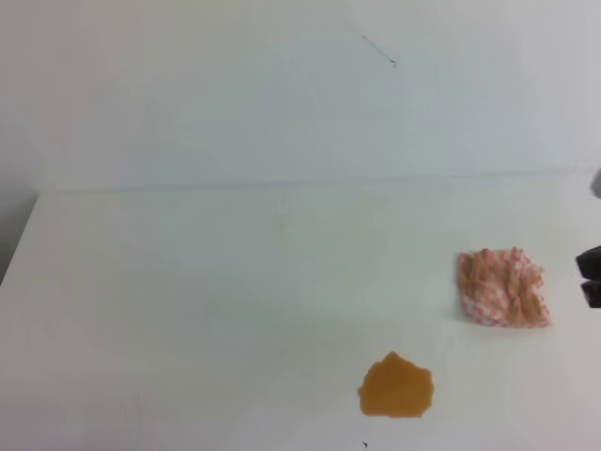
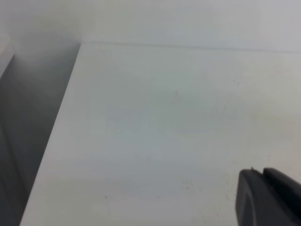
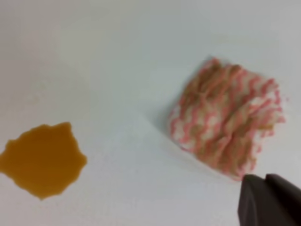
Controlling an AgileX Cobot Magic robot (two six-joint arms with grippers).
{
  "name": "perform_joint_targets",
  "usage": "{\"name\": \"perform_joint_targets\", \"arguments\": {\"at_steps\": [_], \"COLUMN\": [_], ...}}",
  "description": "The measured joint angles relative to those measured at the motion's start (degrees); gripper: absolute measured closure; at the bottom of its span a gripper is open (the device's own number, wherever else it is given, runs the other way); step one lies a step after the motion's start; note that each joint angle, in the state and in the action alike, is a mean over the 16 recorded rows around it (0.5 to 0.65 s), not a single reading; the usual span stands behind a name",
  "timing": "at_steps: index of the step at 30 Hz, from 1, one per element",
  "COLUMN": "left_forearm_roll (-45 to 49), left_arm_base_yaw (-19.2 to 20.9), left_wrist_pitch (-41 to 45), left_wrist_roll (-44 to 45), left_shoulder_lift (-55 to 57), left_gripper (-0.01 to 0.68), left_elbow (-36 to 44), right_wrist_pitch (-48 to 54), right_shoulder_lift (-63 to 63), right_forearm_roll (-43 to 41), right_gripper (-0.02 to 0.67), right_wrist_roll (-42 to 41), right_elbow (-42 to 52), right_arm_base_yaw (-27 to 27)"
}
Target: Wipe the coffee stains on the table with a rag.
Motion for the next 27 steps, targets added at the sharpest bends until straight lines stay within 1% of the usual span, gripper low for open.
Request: {"name": "perform_joint_targets", "arguments": {"at_steps": [3,7,11,14,17,21,24,27], "left_forearm_roll": [0.00,0.00,0.00,0.00,0.00,0.00,0.00,0.01], "left_arm_base_yaw": [0.00,0.00,0.00,0.00,-0.02,-0.02,-0.02,-0.03], "left_wrist_pitch": [0.05,-0.05,-0.05,0.05,0.21,0.21,0.32,0.48], "left_wrist_roll": [-0.01,-0.03,-0.03,-0.04,-0.05,-0.01,0.00,0.01], "left_shoulder_lift": [0.10,-0.10,-0.10,0.10,0.38,0.38,0.58,0.86], "left_gripper": [0.673,0.673,0.673,0.673,0.673,0.673,0.673,0.674], "left_elbow": [-0.16,0.16,0.16,-0.16,-0.62,-0.62,-0.93,-1.40], "right_wrist_pitch": [-0.52,-1.45,-2.33,-3.01,-3.62,-4.06,-4.22,-4.21], "right_shoulder_lift": [7.31,16.45,24.75,30.32,35.12,40.07,42.80,44.70], "right_forearm_roll": [2.68,3.63,3.65,3.65,3.67,3.70,3.75,3.81], "right_gripper": [0.545,0.462,0.380,0.336,0.315,0.309,0.314,0.336], "right_wrist_roll": [-2.63,-3.52,-3.46,-3.18,-2.73,-2.10,-1.67,-1.27], "right_elbow": [-3.37,-8.19,-12.90,-16.10,-18.89,-21.71,-23.19,-24.15], "right_arm_base_yaw": [1.88,3.60,4.29,4.38,4.38,4.38,4.38,4.39]}}
